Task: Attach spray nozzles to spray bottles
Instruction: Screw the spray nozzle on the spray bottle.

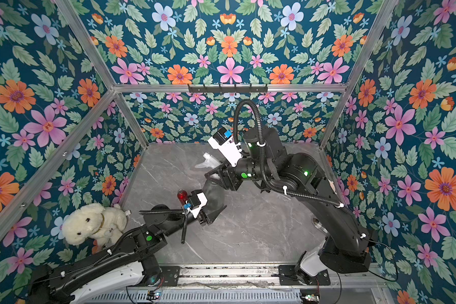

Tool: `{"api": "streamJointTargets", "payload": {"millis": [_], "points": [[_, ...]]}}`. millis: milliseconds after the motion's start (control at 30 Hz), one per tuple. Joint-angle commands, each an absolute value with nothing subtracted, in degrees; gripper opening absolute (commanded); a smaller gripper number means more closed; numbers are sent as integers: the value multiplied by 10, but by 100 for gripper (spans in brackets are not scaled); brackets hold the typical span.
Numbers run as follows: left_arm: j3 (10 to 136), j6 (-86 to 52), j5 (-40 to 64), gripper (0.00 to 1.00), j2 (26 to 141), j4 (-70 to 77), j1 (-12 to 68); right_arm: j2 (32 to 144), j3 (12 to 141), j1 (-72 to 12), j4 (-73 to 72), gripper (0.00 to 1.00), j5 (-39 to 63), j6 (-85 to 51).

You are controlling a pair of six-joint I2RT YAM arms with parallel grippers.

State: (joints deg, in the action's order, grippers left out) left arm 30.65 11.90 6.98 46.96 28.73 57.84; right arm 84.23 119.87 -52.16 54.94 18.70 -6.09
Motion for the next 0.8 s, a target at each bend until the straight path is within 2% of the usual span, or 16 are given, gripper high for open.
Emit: {"api": "streamJointTargets", "payload": {"millis": [0,67,333,467,633,767], "points": [[305,102,44,0,473,375,578,806,1146,-526,461,62,171,-86],[302,98,34,0,478,390,577,776,1102,-528,405,67,152,-87],[295,81,10,0,496,434,577,650,868,-529,150,74,141,-100],[296,74,10,0,499,445,578,609,769,-528,56,74,142,-90],[296,68,17,0,497,437,578,591,701,-528,-57,74,130,-92],[295,63,23,0,498,429,578,609,708,-529,-83,72,131,-91]]}}
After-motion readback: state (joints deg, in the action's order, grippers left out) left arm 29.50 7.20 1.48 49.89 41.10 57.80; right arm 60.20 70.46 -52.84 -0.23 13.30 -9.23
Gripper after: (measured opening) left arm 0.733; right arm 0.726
